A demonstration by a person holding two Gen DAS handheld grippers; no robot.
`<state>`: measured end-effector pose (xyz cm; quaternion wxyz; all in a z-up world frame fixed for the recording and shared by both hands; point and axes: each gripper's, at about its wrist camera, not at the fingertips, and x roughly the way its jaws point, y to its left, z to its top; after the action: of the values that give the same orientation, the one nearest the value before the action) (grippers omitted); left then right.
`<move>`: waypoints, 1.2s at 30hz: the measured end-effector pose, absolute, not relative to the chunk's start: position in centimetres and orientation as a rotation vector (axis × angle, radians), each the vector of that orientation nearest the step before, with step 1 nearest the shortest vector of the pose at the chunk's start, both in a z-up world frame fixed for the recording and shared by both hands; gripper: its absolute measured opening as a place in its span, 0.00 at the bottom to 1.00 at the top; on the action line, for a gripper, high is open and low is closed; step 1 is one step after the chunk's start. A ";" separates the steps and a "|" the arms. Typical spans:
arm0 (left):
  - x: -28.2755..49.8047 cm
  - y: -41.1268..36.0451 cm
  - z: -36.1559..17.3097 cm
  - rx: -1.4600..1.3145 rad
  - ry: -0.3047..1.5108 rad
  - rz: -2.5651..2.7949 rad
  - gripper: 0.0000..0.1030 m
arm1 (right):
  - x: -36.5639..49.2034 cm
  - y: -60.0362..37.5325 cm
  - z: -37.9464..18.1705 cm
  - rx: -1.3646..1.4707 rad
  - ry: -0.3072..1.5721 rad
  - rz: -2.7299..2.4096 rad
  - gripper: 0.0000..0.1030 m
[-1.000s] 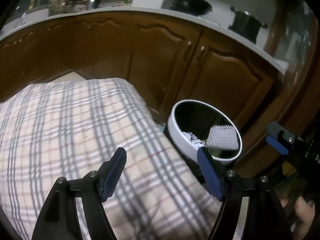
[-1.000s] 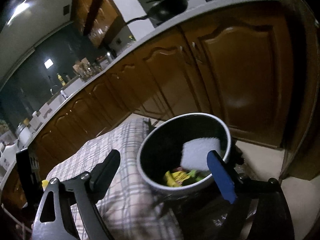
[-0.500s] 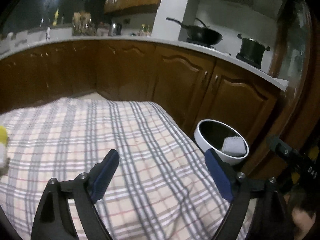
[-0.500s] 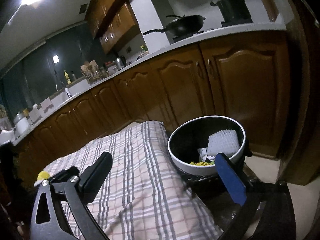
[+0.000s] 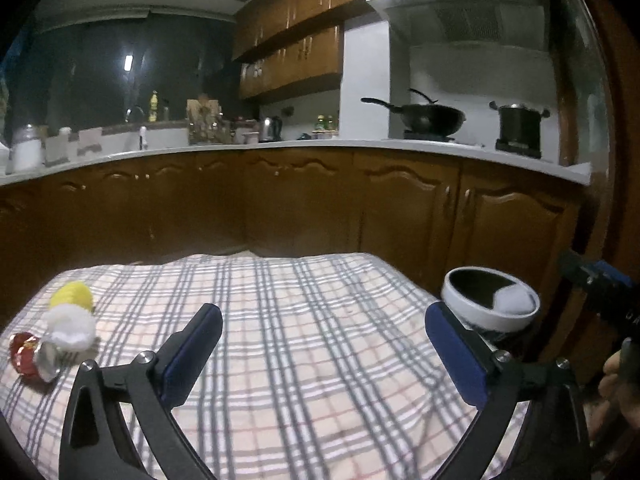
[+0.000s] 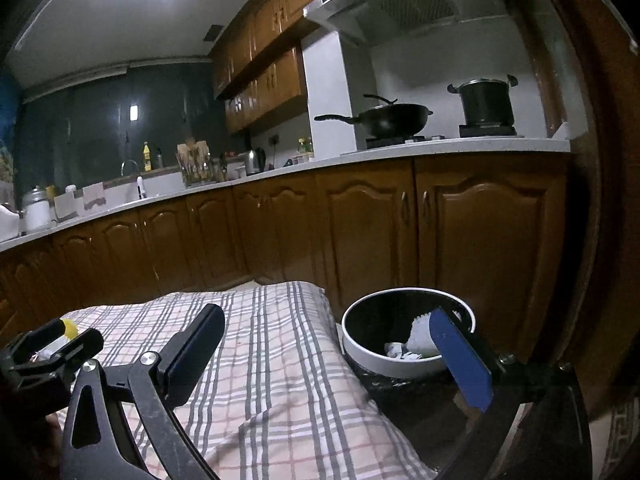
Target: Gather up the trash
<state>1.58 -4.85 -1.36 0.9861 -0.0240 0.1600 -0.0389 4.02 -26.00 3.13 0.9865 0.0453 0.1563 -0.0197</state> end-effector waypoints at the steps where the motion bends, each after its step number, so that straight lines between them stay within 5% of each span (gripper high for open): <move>1: 1.6 -4.9 -1.7 -0.042 0.327 -0.069 0.99 | 3.9 -25.9 2.9 0.089 0.312 -0.040 1.00; 36: 2.8 -4.0 -2.7 -0.008 0.336 -0.046 0.99 | 3.8 -23.8 1.2 0.033 0.340 0.014 1.00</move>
<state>2.79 -4.00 -2.66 0.9857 -0.0039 0.1671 -0.0228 3.76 -23.82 1.24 0.9854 0.0164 0.1691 0.0071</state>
